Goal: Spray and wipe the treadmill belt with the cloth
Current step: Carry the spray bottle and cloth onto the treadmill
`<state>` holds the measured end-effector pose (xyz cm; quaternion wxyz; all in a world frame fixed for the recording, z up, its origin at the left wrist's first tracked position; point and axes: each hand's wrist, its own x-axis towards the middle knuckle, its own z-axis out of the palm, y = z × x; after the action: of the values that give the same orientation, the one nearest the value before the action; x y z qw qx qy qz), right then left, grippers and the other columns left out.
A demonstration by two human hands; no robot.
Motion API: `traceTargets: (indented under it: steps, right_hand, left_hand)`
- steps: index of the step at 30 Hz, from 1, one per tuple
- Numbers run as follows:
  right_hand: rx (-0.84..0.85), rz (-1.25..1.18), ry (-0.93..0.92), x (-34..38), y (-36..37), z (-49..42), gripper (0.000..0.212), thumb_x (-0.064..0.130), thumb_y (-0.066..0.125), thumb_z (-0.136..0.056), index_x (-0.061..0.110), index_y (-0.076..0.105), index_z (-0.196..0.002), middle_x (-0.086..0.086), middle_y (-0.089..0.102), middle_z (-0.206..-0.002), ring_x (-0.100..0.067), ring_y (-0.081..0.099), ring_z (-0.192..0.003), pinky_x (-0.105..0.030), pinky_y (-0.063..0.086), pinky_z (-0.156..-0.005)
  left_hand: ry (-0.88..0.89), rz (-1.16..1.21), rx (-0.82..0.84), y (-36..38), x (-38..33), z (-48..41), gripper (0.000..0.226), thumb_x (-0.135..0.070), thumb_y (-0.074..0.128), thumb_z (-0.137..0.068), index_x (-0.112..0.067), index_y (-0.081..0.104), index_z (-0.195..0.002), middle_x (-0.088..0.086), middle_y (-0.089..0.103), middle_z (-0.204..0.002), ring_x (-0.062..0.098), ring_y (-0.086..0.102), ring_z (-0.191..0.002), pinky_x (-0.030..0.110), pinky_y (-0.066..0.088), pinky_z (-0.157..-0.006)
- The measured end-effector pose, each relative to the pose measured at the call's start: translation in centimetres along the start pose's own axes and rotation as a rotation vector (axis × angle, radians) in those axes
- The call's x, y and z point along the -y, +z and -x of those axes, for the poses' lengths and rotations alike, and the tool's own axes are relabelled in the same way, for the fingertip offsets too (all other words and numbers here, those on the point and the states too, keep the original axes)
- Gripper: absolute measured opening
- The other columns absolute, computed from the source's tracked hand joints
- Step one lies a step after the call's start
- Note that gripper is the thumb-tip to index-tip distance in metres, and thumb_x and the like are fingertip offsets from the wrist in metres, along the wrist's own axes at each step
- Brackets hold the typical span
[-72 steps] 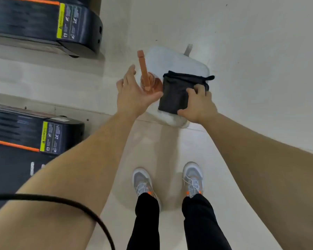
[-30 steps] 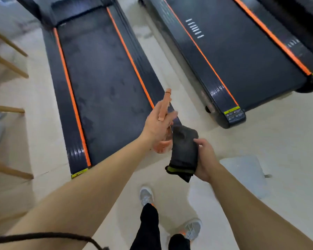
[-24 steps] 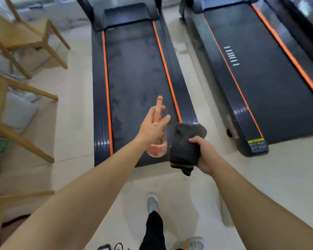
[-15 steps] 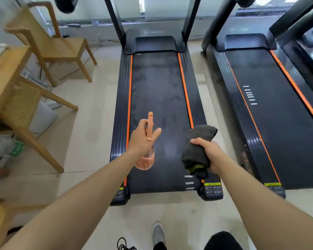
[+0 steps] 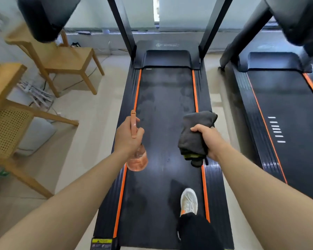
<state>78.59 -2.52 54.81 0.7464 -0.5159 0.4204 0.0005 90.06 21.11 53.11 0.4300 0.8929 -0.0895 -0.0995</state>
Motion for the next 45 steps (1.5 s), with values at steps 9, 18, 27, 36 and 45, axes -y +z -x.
traceTargets:
  steps: [9,18,27,36,45]
  right_hand:
    - [-0.006,0.176,0.092,14.1,2.1,-14.8,0.043,0.022,0.073,-0.073,0.01,0.065,-0.113,-0.018,0.075,-0.1,-0.039,0.073,-0.091,-0.059,0.059,-0.084]
    - [-0.073,0.332,0.149,27.4,8.4,-19.6,0.059,0.034,0.08,-0.057,0.015,0.068,-0.112,-0.011,0.077,-0.098,-0.034,0.074,-0.087,-0.053,0.06,-0.086]
    - [-0.048,0.544,0.041,41.9,16.7,-21.0,0.029,0.029,0.077,-0.076,0.018,0.069,-0.102,-0.002,0.074,-0.096,-0.025,0.07,-0.091,-0.041,0.057,-0.088]
    - [-0.049,0.756,0.021,49.5,17.9,-26.1,0.042,0.043,0.07,-0.061,0.021,0.064,-0.096,-0.003,0.073,-0.097,-0.026,0.069,-0.093,-0.043,0.056,-0.091]
    - [0.321,1.508,0.039,47.9,19.9,-41.2,0.045,0.04,0.062,-0.08,0.012,0.059,-0.116,-0.014,0.064,-0.127,-0.034,0.06,-0.108,-0.037,0.051,-0.088]
  left_hand:
    - [-0.007,-0.076,-0.009,1.8,-9.7,-18.7,0.038,-0.026,0.058,-0.082,-0.018,0.068,-0.118,0.003,0.061,-0.113,0.019,0.058,-0.095,0.033,0.046,-0.087]
    - [-0.06,0.057,0.013,-4.2,-19.4,-32.4,0.029,-0.029,0.056,-0.075,-0.026,0.063,-0.103,-0.007,0.067,-0.089,0.022,0.066,-0.083,0.034,0.049,-0.077]
    - [0.026,0.009,0.089,-9.6,-24.8,-44.1,0.02,-0.014,0.069,-0.086,-0.026,0.065,-0.102,-0.014,0.064,-0.079,0.017,0.062,-0.076,0.027,0.044,-0.067]
    - [0.004,0.027,0.19,-9.6,-28.4,-50.8,0.02,-0.015,0.069,-0.087,-0.024,0.066,-0.104,-0.007,0.066,-0.082,0.021,0.062,-0.077,0.033,0.046,-0.074]
    - [-0.126,-0.035,0.259,-2.3,-23.2,-58.2,0.017,-0.019,0.067,-0.087,-0.017,0.065,-0.104,-0.004,0.07,-0.093,0.028,0.065,-0.089,0.033,0.044,-0.076]
